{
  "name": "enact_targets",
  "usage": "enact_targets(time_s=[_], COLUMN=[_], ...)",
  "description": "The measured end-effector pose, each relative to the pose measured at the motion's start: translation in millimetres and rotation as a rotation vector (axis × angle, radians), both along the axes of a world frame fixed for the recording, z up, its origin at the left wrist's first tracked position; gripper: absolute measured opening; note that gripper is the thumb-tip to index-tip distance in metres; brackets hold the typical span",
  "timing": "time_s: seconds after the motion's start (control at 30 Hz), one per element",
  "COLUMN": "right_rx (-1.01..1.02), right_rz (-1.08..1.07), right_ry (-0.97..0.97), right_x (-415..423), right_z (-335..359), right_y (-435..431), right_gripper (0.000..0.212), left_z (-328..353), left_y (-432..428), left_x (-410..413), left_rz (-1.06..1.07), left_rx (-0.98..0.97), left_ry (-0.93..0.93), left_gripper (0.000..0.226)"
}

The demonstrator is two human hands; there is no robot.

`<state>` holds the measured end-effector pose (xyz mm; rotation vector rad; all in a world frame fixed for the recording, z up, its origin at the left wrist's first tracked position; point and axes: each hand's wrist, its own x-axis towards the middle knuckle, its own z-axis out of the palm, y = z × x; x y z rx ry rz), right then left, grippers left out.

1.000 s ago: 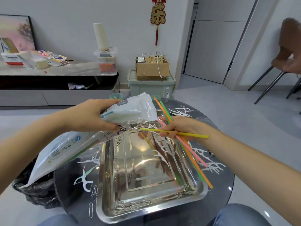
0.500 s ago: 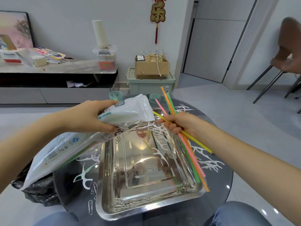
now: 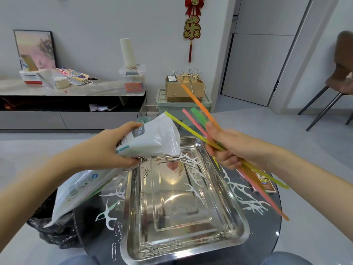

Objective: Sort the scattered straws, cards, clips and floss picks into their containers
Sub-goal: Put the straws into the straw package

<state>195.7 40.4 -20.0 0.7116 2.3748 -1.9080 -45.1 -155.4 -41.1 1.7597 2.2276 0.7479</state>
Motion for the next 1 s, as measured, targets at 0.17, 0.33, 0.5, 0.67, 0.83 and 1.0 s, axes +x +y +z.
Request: enact_targets(time_s=[0.17, 0.33, 0.5, 0.67, 0.83, 1.0], right_rx=[0.183, 0.519, 0.695, 0.621, 0.225, 0.088], right_rz=[0.023, 0.041, 0.094, 0.213, 0.242, 0.370], right_ry=[0.000, 0.164, 0.231, 0.169, 0.069, -0.033], right_x=[3.6, 5.9, 8.5, 8.9, 7.0, 4.7], right_z=[6.0, 5.8, 8.7, 19.3, 38.1, 51.9], right_y=[-4.4, -8.5, -11.7, -21.4, -21.9, -20.9], right_gripper=[0.082, 0.045, 0.035, 0.041, 0.026, 0.023], left_z=[-1.0, -2.7, -6.3, -7.8, -9.9, -18.1], left_y=[-10.3, -19.1, -26.2, -30.1, -31.8, -34.6], left_x=[-5.8, -7.1, -8.9, -6.8, -3.9, -6.9], left_rz=[0.003, 0.000, 0.040, 0.056, 0.038, 0.053], left_rx=[0.086, 0.186, 0.243, 0.230, 0.228, 0.249], left_ry=[-0.035, -0.050, -0.043, 0.039, 0.190, 0.388], left_gripper=[0.078, 0.078, 0.078, 0.082, 0.081, 0.080])
